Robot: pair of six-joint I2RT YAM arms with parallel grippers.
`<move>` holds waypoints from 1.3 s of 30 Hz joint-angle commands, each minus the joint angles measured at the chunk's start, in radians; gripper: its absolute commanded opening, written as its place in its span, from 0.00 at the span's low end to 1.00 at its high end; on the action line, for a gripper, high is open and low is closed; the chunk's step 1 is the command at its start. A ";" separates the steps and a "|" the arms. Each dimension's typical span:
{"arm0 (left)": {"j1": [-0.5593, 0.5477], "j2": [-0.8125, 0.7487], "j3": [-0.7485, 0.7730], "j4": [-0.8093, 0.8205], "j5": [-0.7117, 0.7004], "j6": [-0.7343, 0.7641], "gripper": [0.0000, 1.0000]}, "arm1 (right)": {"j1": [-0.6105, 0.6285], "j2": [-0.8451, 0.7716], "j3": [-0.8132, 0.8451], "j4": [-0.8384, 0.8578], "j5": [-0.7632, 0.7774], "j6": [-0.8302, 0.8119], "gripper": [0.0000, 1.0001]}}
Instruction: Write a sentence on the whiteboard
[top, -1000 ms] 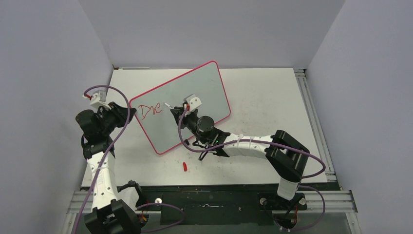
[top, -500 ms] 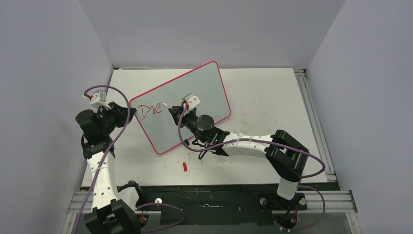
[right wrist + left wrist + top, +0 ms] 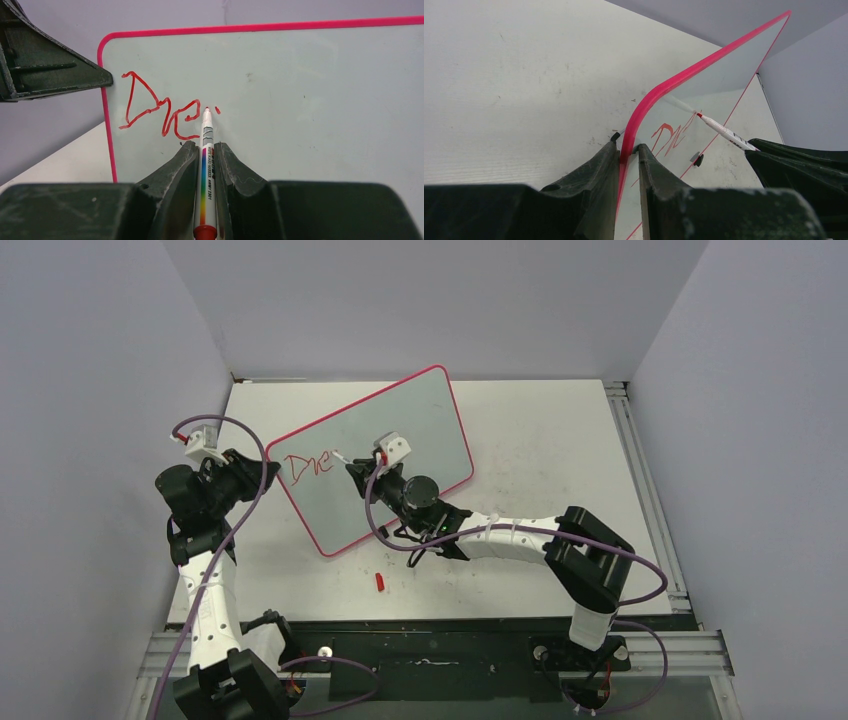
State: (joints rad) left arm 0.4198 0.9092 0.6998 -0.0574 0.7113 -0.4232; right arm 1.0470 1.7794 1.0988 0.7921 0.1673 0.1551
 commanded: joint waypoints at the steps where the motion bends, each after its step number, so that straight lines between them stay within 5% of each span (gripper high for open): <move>1: -0.011 0.003 0.007 0.009 0.025 0.001 0.18 | 0.004 0.023 -0.005 0.021 -0.006 0.014 0.05; 39: -0.010 0.003 0.007 0.011 0.026 0.000 0.18 | 0.006 -0.009 -0.039 0.014 0.087 -0.010 0.05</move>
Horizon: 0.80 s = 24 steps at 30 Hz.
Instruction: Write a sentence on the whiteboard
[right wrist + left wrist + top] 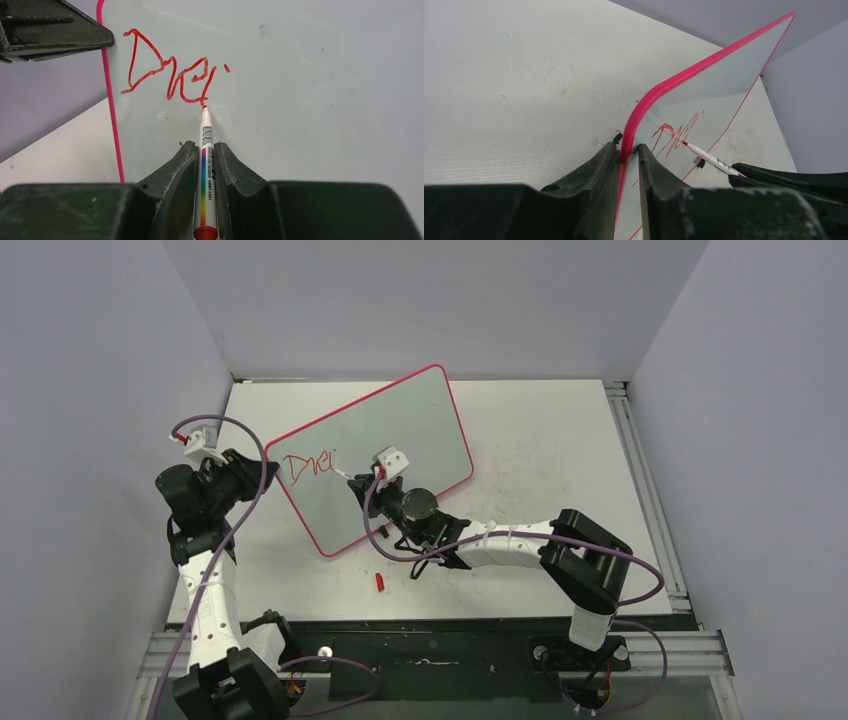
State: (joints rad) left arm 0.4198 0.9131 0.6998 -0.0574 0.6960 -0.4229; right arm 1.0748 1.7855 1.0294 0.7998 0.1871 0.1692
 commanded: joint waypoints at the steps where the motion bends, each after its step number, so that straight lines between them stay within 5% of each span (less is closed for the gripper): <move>1: -0.011 0.000 0.007 0.011 0.041 -0.001 0.18 | -0.024 -0.015 0.035 0.007 0.068 -0.026 0.05; 24: -0.012 0.001 0.007 0.011 0.041 -0.001 0.18 | -0.038 -0.001 0.105 0.026 0.049 -0.054 0.05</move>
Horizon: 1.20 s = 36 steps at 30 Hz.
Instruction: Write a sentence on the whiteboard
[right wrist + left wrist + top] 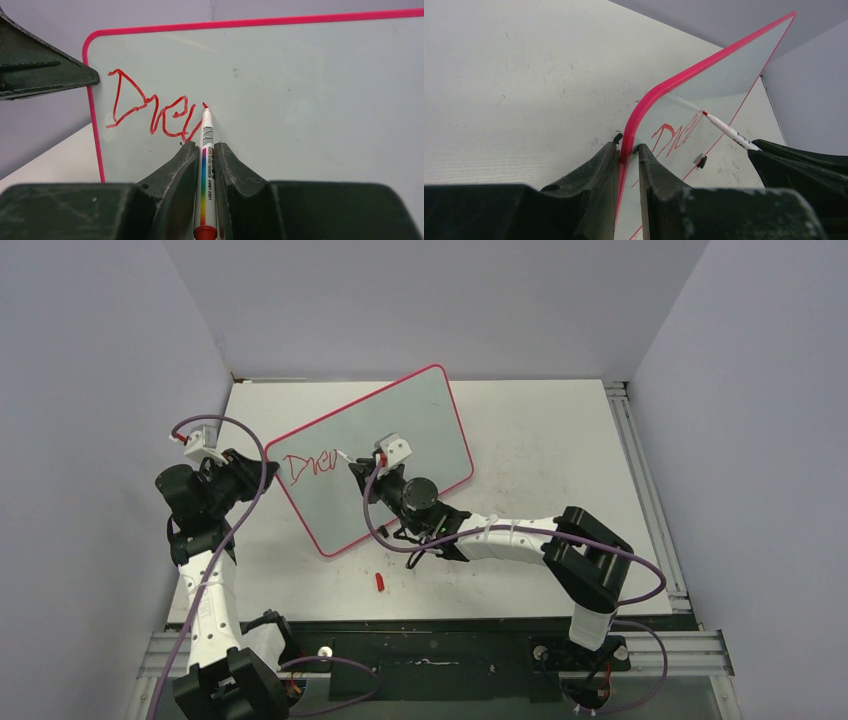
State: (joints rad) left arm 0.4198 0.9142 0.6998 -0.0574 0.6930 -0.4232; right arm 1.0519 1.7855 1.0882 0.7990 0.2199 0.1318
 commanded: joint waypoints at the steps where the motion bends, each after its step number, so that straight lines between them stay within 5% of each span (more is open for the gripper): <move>1: -0.011 0.000 0.007 0.011 0.044 0.000 0.18 | -0.015 0.000 0.046 0.026 0.016 -0.017 0.05; 36: -0.012 -0.004 0.004 0.008 0.042 0.001 0.18 | 0.008 -0.048 -0.106 0.020 0.079 0.027 0.05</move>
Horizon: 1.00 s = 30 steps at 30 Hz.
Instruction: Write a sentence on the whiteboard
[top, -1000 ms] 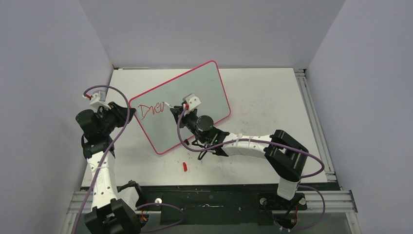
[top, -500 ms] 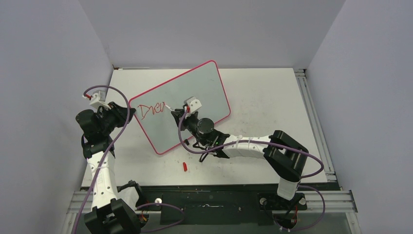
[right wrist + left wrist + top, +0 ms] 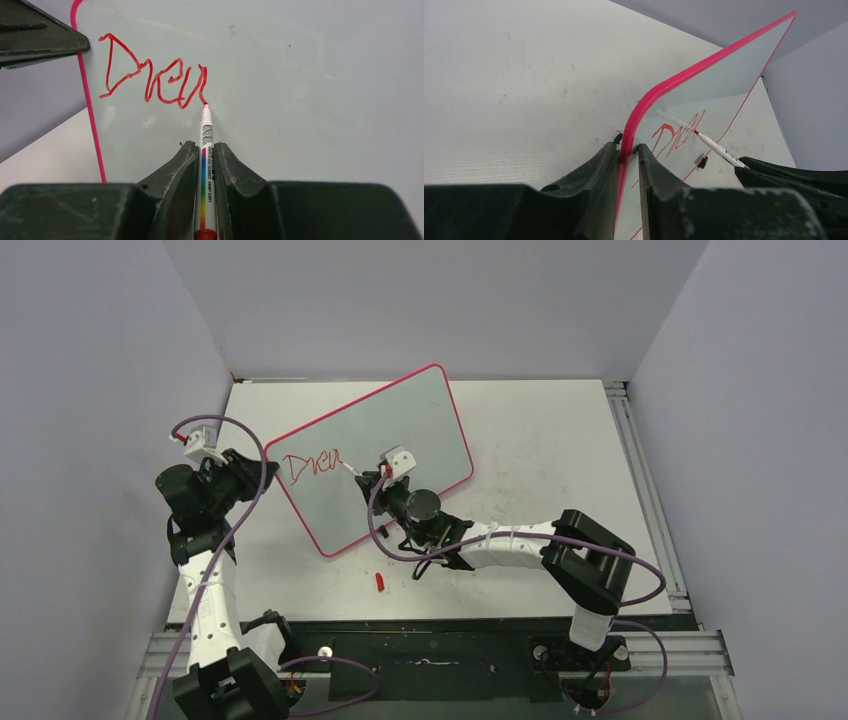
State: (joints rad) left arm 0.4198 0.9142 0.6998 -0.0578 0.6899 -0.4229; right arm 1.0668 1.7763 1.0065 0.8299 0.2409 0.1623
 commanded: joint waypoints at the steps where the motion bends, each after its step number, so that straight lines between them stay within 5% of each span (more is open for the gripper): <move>1: -0.011 -0.006 0.004 0.008 0.045 0.001 0.18 | -0.008 -0.046 -0.028 -0.009 0.062 -0.007 0.05; 30: -0.012 -0.006 0.004 0.005 0.042 -0.001 0.18 | -0.043 -0.183 -0.007 -0.051 -0.076 -0.048 0.05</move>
State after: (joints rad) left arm 0.4198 0.9134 0.6998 -0.0566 0.7017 -0.4236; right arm 1.0405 1.6005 0.9794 0.7689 0.2081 0.1349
